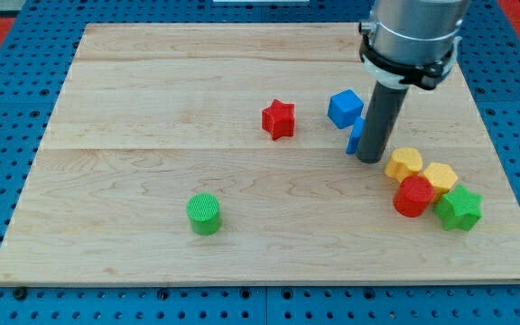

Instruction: Push the green star closer to green circle

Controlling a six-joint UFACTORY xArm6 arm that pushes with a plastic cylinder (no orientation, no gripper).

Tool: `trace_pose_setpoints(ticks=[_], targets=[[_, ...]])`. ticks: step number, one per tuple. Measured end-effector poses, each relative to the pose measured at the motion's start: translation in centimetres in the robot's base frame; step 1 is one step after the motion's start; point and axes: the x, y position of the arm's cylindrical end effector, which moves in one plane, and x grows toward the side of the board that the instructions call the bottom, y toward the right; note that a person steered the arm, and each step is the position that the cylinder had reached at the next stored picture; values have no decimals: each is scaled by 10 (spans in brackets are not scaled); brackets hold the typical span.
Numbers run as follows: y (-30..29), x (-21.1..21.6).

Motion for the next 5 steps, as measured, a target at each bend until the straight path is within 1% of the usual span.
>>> trace_pose_setpoints(ticks=[2, 3, 4, 5], targets=[[-42, -37], [-54, -1], [-54, 79], [-23, 136]])
